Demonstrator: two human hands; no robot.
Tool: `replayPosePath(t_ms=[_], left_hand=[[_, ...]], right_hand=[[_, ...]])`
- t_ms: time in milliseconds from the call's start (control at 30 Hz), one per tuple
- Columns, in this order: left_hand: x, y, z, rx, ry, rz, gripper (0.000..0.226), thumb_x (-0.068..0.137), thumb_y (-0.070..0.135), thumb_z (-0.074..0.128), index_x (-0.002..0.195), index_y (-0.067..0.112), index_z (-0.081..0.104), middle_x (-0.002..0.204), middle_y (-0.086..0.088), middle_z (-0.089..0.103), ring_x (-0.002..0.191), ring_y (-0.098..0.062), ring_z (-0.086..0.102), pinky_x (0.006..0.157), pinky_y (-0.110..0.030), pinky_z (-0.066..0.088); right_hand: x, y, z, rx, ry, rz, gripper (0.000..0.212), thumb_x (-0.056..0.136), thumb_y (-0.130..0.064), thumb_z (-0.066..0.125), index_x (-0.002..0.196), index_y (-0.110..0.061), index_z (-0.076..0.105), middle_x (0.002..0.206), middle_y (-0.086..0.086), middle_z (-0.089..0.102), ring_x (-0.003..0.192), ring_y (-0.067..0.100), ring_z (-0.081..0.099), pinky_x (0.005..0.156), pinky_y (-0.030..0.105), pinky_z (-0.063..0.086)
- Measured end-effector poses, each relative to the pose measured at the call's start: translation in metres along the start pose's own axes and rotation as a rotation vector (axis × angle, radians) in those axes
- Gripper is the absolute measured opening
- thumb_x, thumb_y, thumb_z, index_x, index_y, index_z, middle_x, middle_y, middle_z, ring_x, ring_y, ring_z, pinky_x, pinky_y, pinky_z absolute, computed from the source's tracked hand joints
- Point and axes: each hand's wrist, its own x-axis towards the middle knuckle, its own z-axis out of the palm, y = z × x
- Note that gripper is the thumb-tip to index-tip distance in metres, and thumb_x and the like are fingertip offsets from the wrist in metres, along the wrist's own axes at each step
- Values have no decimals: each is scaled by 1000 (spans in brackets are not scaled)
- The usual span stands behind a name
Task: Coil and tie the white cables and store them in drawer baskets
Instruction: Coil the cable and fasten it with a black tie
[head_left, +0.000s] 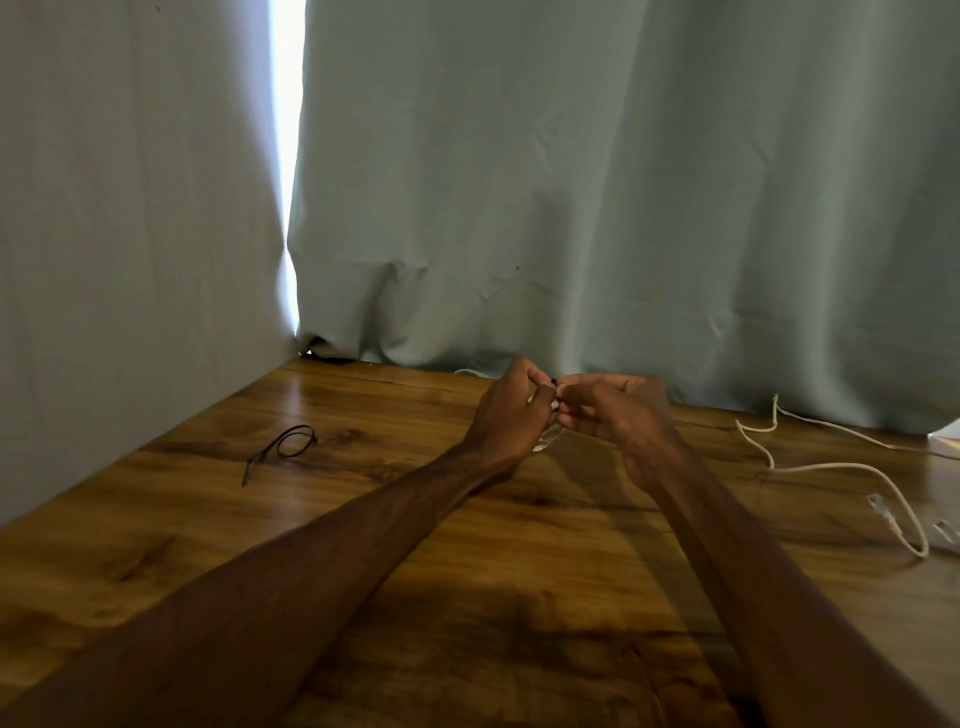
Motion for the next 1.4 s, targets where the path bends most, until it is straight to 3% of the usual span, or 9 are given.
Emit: replayPosePath(t_ms=[200,300,533,967,1067,1400], left_hand=[[1,-1,0,-10,-11,8,8,103,30,53,103,23,56,92,-3,70,82,-20,70,66,-40,58],[1,0,0,-13,4,-6,8,102,28,53,102,21,56,89,-1,68,78,-17,67,59,-29,46],[0,1,0,-24,3,-32,8,103,26,53,103,19,56,85,0,64,73,-13,61,57,-25,40],[-2,0,-3,84,-21,81,9,104,26,50,100,20,56,87,1,67,77,-12,64,58,-24,40],[-2,0,-4,76,-35,99,9,103,27,50,100,21,55,87,0,69,78,-16,66,60,-29,46],[0,-1,0,2,32,-9,7,100,27,55,99,20,58,88,-1,68,79,-17,66,62,-35,51]], right_hand=[[-1,-1,0,6,-10,10,7,85,1,76,92,3,78,86,22,77,79,28,76,72,33,65],[0,-1,-1,23,-24,23,9,85,1,76,94,4,77,89,23,77,81,28,76,74,34,65],[-1,-1,0,25,-38,32,11,85,1,76,96,5,77,90,24,77,78,26,74,73,32,65],[1,0,1,51,20,85,12,81,5,77,92,8,77,87,25,77,74,24,74,69,30,65],[1,-1,0,63,18,93,12,80,5,77,92,8,76,86,24,77,75,25,74,69,30,65],[2,-1,0,29,1,58,10,82,2,78,92,4,77,84,21,77,75,24,76,71,32,64]])
